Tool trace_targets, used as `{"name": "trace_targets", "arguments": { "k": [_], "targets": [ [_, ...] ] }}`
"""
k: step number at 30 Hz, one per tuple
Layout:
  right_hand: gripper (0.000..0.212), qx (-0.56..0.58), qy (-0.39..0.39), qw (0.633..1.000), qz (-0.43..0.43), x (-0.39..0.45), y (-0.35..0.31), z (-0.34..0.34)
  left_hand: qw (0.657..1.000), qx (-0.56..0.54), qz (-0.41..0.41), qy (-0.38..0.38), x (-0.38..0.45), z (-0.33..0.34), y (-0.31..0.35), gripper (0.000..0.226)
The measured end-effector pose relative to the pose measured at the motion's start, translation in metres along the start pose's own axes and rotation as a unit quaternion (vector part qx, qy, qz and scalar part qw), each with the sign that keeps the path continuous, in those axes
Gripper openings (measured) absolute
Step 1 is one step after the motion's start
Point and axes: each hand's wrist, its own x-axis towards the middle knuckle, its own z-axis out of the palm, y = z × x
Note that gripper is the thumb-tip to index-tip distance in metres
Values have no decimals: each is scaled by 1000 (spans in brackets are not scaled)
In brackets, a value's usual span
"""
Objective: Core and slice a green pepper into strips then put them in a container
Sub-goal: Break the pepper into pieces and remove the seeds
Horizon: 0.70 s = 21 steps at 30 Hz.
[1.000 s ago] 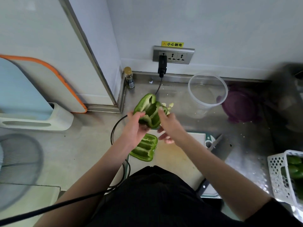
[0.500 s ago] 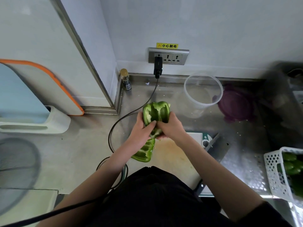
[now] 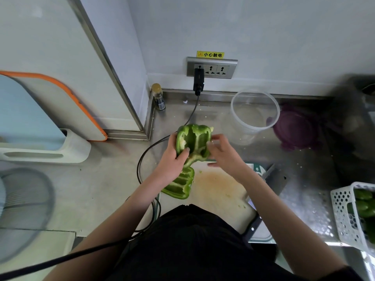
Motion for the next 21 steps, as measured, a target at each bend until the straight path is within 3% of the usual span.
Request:
{"name": "trace_targets", "arguments": {
  "k": [2,3,7,12,16,18,21],
  "targets": [
    [10,-92,127,985,-73,-9,3,-5,1000,1,6,9,-1,-1,-1,39],
    [8,-143,146,973,-106,-14,4,-5,1000,-8,5,10,-1,0,-1,39],
    [30,-247,71,963,-84,-28,6,12,997,-74,-14,1,-4,6,5,51],
    [37,-224,62,972,-40,-26,2,35,977,-198,-73,-9,-3,8,3,63],
    [32,-2,-30,997,69,-27,-10,41,946,-309,-92,-25,-4,7,3,70],
    [32,-7,1,999,49,-25,-10,48,939,-329,-93,-48,-6,10,6,67],
    [33,-33,50,998,16,-25,-4,56,955,-282,-85,-28,-4,15,6,66]
  ]
}}
